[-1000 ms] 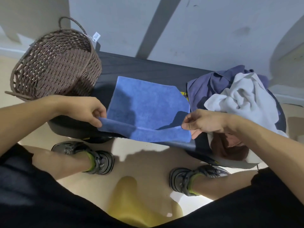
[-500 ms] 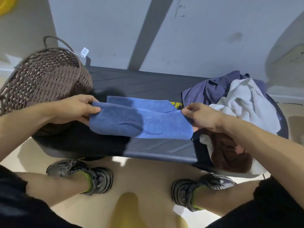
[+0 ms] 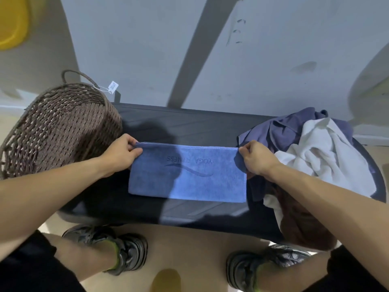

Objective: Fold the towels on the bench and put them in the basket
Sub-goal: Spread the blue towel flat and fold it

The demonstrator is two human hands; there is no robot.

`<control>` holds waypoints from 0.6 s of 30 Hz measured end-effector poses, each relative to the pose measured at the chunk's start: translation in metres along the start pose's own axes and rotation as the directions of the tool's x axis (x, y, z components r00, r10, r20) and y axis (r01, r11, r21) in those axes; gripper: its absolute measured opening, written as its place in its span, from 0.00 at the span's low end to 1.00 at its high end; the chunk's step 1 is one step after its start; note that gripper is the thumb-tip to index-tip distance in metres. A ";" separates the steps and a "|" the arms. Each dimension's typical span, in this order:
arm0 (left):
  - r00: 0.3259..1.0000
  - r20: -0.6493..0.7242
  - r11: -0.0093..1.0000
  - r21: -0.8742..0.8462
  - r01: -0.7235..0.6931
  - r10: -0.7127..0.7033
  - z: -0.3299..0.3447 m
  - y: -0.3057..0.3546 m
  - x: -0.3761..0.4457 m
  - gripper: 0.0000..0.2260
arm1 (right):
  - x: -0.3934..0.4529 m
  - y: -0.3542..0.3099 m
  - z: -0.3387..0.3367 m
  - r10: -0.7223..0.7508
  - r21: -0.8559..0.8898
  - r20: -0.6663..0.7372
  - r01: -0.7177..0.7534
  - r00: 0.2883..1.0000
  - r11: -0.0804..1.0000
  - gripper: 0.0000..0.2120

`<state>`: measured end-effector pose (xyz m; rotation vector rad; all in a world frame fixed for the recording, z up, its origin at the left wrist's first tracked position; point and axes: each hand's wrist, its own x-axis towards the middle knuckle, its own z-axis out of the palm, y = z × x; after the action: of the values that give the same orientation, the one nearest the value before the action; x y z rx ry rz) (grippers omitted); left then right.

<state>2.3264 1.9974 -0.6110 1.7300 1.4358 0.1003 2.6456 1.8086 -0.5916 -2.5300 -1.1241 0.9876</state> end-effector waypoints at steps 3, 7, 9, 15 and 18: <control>0.999 -0.045 0.998 0.054 0.026 -0.024 0.003 0.007 0.008 0.08 | 0.000 -0.004 -0.002 0.001 -0.114 0.062 0.006 0.998 0.993 0.14; 0.999 -0.048 0.949 0.314 0.013 0.002 0.003 0.012 0.013 0.10 | 0.005 -0.005 -0.001 0.001 -0.233 0.066 0.015 0.998 0.972 0.16; 0.998 -0.033 0.916 0.398 -0.044 0.062 0.002 0.013 0.014 0.12 | 0.007 -0.006 0.000 0.030 -0.230 0.051 -0.018 0.998 0.973 0.18; 0.984 0.145 0.857 0.489 -0.160 0.101 -0.002 0.023 0.014 0.09 | 0.010 -0.013 0.000 -0.016 -0.265 0.122 0.048 0.992 0.963 0.20; 0.979 0.174 0.845 0.503 -0.181 0.106 -0.007 0.025 0.015 0.08 | 0.010 -0.014 0.002 -0.097 -0.273 0.186 0.146 0.978 0.951 0.21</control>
<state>2.3466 2.0145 -0.5972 2.2323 1.2979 -0.3561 2.6406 1.8258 -0.5923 -2.5886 -1.5559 1.0961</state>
